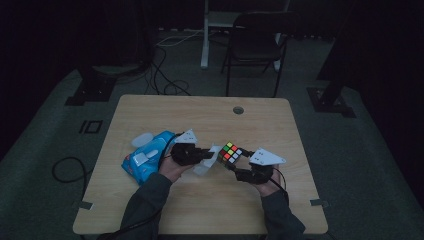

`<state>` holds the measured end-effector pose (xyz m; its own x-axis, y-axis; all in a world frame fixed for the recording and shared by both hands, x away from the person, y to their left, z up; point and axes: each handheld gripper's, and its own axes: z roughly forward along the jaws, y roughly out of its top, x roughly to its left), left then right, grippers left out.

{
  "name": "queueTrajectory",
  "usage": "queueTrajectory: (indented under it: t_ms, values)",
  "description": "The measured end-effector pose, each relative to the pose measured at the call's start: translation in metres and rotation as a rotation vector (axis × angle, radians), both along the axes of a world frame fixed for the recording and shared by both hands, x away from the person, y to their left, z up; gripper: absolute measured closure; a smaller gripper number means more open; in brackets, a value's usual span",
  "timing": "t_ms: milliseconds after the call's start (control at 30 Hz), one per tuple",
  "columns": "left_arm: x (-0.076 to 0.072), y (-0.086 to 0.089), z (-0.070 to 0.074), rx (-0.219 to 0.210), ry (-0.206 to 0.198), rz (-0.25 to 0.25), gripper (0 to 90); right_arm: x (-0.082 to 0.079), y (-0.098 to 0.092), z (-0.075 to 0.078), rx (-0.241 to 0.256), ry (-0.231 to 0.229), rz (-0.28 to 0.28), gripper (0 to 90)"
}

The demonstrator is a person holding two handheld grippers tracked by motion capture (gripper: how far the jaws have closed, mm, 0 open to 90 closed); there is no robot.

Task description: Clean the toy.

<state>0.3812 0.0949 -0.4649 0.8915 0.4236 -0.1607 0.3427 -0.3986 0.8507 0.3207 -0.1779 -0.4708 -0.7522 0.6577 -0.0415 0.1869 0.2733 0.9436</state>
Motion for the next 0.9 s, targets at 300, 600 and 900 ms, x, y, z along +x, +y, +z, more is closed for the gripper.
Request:
queueTrajectory:
  t_ms: [300,600,900]
  values:
    - [-0.008,-0.003,-0.004,-0.009,-0.028,0.026,84.2,0.004,-0.004,0.000,0.021,0.019,-0.034,34.9]
    - [-0.017,-0.008,-0.005,0.010,-0.100,0.067,84.1,0.006,-0.006,0.002,0.036,0.034,-0.054,34.9]
    - [-0.024,-0.013,-0.010,0.012,-0.151,0.102,84.1,0.012,-0.007,0.007,0.070,0.063,-0.074,34.8]
